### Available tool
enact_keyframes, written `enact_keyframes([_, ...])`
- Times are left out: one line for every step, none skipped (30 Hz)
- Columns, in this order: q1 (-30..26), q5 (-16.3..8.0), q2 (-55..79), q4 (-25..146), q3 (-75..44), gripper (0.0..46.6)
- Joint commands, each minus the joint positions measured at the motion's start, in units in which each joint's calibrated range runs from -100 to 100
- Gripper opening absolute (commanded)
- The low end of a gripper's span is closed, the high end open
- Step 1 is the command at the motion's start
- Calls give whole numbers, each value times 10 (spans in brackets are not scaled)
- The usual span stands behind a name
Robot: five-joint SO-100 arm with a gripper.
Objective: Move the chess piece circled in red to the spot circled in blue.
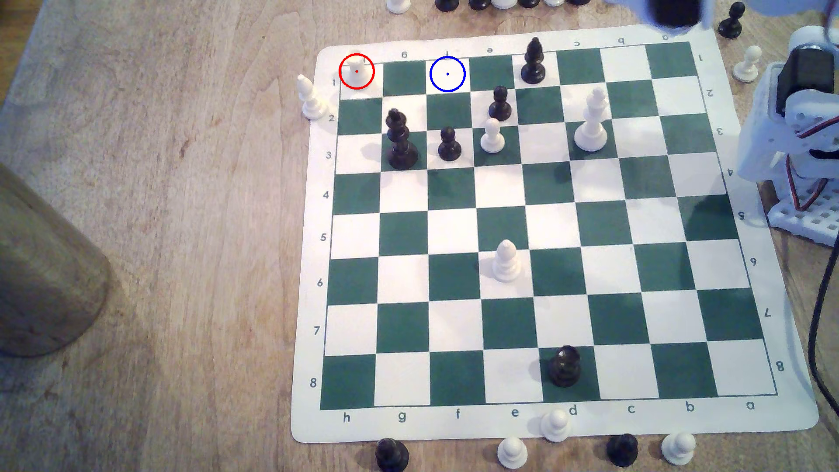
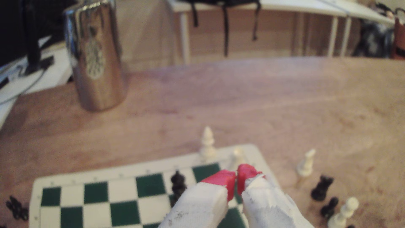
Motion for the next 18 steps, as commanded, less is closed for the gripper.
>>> enact_keyframes([-1, 7, 143, 13, -154, 5])
enact_keyframes([0, 7, 164, 15, -174, 14])
enact_keyframes([1, 6, 185, 15, -193, 29])
enact_keyframes([1, 3, 207, 15, -212, 45])
enact_keyframes([1, -5, 258, 8, -251, 64])
enact_keyframes([2, -11, 288, 7, -275, 66])
enact_keyframes([2, -17, 319, 7, -299, 66])
enact_keyframes([2, -22, 350, 8, -323, 65])
enact_keyframes([3, -30, 406, 11, -367, 64])
enact_keyframes([4, -34, 432, 11, -387, 64])
enact_keyframes([4, -37, 454, 11, -404, 64])
enact_keyframes([5, -39, 469, 11, -415, 65])
enact_keyframes([5, -42, 486, 11, -428, 66])
enact_keyframes([5, -45, 510, 7, -443, 67])
enact_keyframes([5, -47, 523, 6, -451, 69])
enact_keyframes([5, -48, 535, 5, -458, 69])
enact_keyframes([5, -49, 546, 1, -463, 69])
enact_keyframes([4, -50, 569, -6, -472, 69])
